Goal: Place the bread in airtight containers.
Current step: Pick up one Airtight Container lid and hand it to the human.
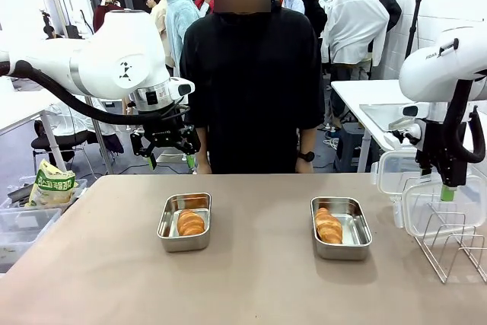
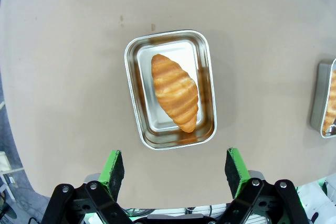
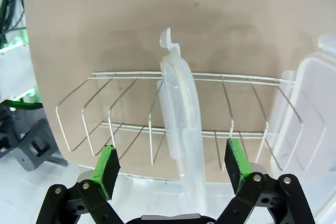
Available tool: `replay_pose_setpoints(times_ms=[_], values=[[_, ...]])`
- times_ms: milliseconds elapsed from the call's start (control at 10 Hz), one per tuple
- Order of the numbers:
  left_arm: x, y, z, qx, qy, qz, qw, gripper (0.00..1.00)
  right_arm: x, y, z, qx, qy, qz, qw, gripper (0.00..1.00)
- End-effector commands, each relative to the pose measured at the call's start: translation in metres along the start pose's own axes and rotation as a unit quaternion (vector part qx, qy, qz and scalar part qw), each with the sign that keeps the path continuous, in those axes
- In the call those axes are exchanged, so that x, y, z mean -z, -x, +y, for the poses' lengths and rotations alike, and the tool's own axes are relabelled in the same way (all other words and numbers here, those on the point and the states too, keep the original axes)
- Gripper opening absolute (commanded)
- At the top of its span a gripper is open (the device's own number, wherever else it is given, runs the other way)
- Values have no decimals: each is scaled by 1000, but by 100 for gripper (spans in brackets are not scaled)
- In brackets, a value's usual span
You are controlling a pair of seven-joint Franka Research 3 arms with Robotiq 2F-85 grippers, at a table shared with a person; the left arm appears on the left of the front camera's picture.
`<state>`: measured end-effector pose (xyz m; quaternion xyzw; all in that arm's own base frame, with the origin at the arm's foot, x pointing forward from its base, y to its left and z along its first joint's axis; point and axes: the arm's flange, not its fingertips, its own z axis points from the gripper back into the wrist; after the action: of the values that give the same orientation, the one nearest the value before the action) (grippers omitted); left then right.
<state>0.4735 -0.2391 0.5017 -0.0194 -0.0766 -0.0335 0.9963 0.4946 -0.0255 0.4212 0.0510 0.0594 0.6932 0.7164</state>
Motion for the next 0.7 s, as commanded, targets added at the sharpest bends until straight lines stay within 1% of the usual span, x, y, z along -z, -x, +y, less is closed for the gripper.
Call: replay_pose_setpoints(times_ms=[0,100,500,600], values=[[-3,0,1,-1,-7,-4,1000,100,10,6,3,-10,4,20,1000,100],[-3,0,1,-1,-7,-4,1000,100,13,9,3,-7,3,14,1000,85],[-3,0,1,-1,-7,-4,1000,100,17,11,2,-2,-1,27,1000,6],[-3,0,1,-1,-7,-4,1000,100,17,11,1,0,0,29,1000,0]])
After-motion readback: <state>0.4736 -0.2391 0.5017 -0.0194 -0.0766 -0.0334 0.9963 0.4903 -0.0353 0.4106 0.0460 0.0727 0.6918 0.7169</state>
